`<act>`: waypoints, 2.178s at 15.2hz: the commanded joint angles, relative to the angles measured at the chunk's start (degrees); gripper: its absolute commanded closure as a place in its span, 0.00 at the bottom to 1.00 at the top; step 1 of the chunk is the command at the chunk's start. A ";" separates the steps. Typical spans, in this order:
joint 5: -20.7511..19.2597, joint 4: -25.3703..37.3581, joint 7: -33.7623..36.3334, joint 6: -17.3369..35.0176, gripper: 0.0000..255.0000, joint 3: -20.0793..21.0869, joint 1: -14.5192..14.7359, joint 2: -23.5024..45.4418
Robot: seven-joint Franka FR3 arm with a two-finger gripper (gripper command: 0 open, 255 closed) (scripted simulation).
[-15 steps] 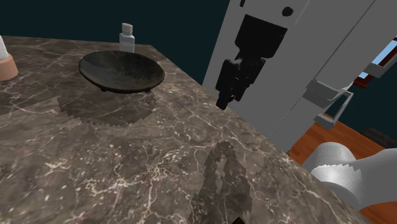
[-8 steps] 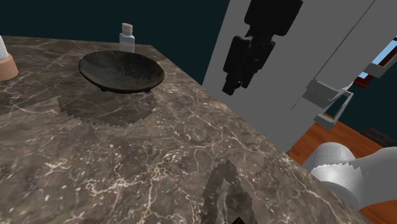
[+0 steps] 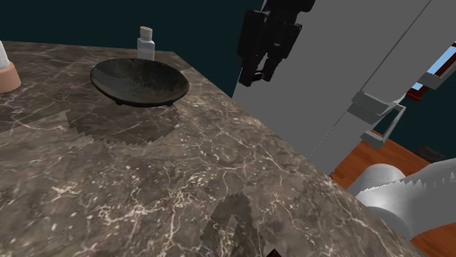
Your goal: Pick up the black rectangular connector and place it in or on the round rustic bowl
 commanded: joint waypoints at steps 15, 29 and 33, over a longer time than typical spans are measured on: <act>-24.50 51.07 14.80 -8.01 1.00 11.33 8.82 49.02; -20.67 31.88 14.00 6.07 1.00 11.20 3.69 43.38; -20.67 31.88 14.00 6.07 1.00 11.19 3.70 43.38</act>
